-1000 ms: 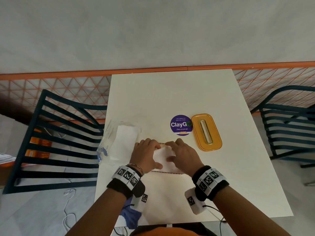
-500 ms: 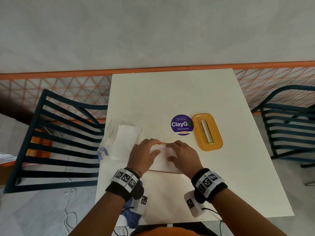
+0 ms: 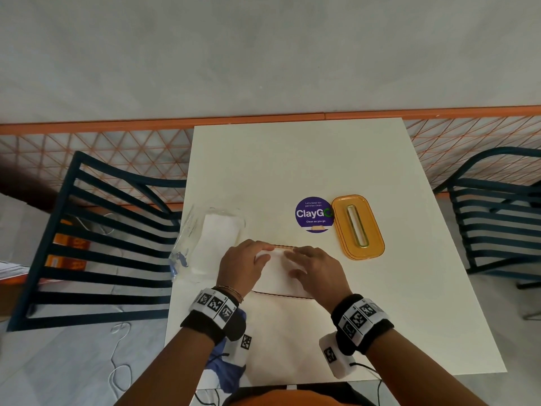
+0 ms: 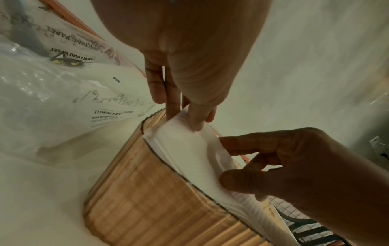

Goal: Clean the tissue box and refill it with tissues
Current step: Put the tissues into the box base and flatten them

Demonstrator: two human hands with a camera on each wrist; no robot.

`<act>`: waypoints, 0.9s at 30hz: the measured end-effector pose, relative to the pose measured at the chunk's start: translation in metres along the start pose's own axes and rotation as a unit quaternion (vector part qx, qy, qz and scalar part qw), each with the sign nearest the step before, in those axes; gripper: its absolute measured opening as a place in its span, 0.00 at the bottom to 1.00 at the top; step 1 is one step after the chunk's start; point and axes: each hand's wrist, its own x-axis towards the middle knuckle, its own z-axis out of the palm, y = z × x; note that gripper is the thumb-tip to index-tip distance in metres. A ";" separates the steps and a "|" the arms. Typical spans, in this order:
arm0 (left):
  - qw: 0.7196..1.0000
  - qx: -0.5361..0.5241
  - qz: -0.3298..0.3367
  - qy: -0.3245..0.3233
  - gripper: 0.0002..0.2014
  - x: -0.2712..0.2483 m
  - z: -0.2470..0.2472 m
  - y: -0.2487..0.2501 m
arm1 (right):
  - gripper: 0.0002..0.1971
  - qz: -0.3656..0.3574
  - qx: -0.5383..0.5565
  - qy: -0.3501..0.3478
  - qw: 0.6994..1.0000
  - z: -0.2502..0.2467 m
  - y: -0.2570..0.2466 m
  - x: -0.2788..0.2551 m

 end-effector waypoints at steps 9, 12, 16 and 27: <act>1.000 0.001 -0.003 0.012 0.02 0.002 0.000 -0.002 | 0.18 0.015 0.015 0.002 1.000 -0.003 -0.001 0.007; 0.999 0.011 0.015 0.028 0.02 0.001 -0.002 -0.001 | 0.17 0.014 0.012 0.000 1.000 -0.003 0.000 0.007; 0.998 0.049 0.035 0.032 0.02 -0.001 -0.003 0.001 | 0.15 0.018 0.003 0.003 1.000 -0.001 0.002 0.008; 0.995 0.077 0.047 0.031 0.10 -0.004 -0.006 0.001 | 0.08 0.033 -0.002 0.024 0.999 -0.004 0.008 0.019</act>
